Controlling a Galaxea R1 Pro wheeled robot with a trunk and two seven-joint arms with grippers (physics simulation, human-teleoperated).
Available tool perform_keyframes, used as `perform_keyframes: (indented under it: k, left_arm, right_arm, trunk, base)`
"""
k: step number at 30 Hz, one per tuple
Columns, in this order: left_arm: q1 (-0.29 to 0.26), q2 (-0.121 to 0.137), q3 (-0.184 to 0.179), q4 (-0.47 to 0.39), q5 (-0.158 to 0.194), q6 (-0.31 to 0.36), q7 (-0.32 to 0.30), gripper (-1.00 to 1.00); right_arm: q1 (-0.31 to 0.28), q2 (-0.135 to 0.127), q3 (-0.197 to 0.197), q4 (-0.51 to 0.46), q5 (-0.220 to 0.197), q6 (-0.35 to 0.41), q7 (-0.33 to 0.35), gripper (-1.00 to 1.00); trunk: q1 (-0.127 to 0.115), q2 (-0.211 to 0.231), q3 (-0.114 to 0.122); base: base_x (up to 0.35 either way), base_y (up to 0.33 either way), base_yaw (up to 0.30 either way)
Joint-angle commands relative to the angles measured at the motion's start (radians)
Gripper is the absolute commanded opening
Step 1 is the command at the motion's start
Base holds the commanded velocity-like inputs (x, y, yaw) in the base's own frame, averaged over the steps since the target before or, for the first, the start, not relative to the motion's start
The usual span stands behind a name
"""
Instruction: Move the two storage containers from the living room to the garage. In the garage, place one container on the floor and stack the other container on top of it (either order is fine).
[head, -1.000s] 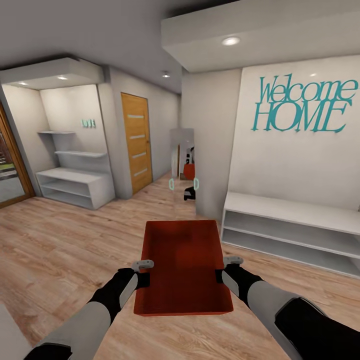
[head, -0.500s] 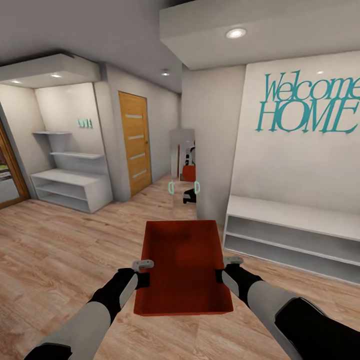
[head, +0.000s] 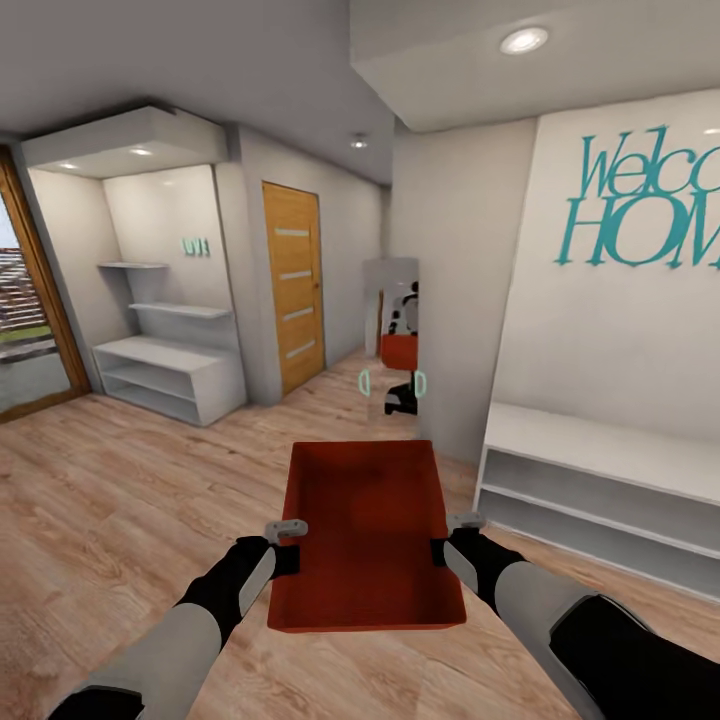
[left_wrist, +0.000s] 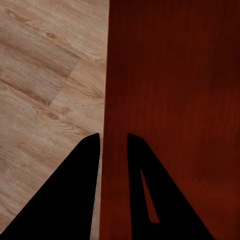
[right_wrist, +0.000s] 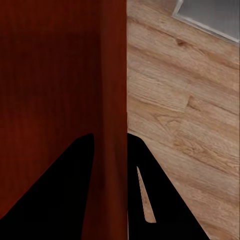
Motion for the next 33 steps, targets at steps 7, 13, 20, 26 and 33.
perform_keyframes:
  k: [7,13,20,26,33]
  left_arm:
    - [0.0,0.002,-0.01,0.002,-0.022,0.01,0.014,-1.0]
    - [0.0,0.002,-0.01,0.002,-0.022,0.01,0.014,-1.0]
    - [0.0,0.002,-0.01,0.002,-0.022,0.01,0.015,-1.0]
    - [0.0,0.002,-0.01,0.001,-0.022,0.01,0.015,-1.0]
    - [0.0,0.002,-0.01,0.002,-0.022,0.01,0.015,-1.0]
  right_arm:
    - [-0.001,-0.001,0.02,-0.005,0.018,0.004,-0.009,-1.0]
    - [-0.001,-0.001,0.02,-0.005,0.018,0.004,-0.009,-1.0]
    - [-0.001,-0.001,0.021,-0.005,0.018,0.004,-0.009,-1.0]
    - [-0.001,-0.001,0.02,-0.005,0.018,0.004,-0.009,-1.0]
    - [-0.001,-0.001,0.021,-0.005,0.018,0.004,-0.009,-1.0]
  trunk:
    - [0.001,-0.002,-0.002]
    - [0.001,-0.002,-0.002]
    - [0.001,-0.002,-0.002]
    - [0.001,-0.002,-0.002]
    - [0.001,-0.002,-0.002]
  base:
    - [0.322,0.0,0.272]
    - [0.322,0.0,0.266]
    - [0.322,0.0,0.037]
    - [0.322,0.0,0.001]
    - [0.322,0.0,0.0]
